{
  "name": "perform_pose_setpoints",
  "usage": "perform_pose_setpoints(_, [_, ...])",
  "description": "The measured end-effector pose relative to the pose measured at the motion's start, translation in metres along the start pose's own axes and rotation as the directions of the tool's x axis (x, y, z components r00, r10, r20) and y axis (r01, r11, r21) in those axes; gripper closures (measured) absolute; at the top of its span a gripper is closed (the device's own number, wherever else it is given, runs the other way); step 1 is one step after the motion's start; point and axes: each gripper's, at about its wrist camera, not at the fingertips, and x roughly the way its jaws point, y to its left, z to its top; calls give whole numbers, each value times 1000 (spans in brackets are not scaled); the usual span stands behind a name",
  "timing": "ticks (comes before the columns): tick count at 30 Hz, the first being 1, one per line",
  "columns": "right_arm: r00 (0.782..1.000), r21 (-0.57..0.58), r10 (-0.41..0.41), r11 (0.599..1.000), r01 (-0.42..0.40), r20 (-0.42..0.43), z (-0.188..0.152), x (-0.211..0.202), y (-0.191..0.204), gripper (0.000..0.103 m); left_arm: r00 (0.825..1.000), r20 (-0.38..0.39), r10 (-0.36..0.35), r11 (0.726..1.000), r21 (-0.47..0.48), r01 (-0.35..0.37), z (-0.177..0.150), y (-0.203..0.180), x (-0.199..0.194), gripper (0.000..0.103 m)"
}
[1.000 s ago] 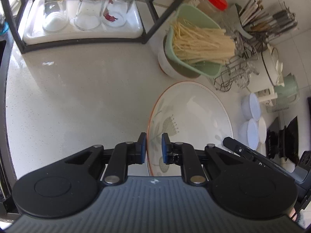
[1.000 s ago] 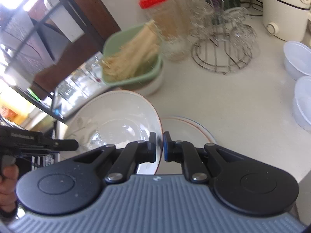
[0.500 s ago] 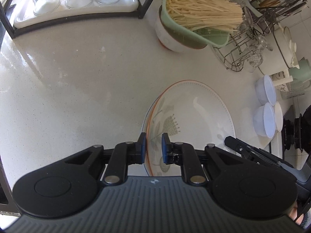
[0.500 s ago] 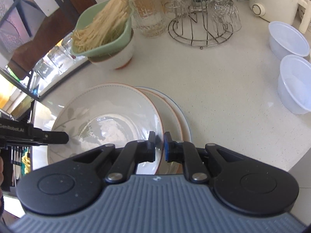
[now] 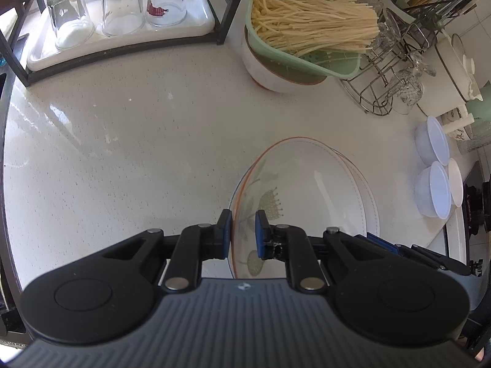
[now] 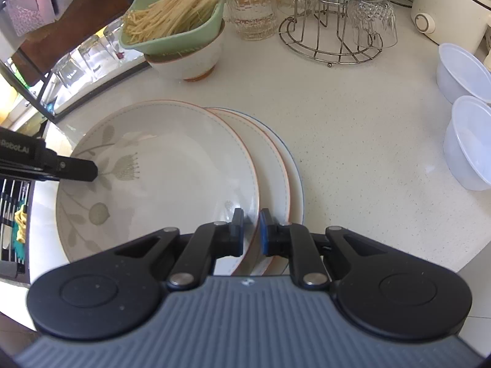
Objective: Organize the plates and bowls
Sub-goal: 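Carry the orange-rimmed plate with both tools and lower it onto the stack, then open both tools and pull back from the plate stack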
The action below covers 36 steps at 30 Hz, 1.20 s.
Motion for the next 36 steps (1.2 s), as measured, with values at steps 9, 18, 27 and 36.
perform_pose_setpoints(9, [1000, 20, 3, 1000, -3, 30, -5, -1, -2, 90, 1000, -16, 22, 1000, 15, -22, 2, -8, 0, 82])
perform_pose_setpoints(18, [999, 5, 28, 1000, -29, 43, -4, -6, -6, 90, 998, -56, 15, 997, -80, -19, -7, 4, 0, 81])
perform_pose_setpoints(27, [996, 37, 84, 996, -85, 44, 0, -15, -25, 91, 998, -7, 66, 995, -73, -67, -15, -12, -11, 81])
perform_pose_setpoints(36, [989, -61, 111, 993, -105, 101, 10, -40, -40, 91, 990, 113, 83, 990, -127, -68, -31, -47, -43, 81])
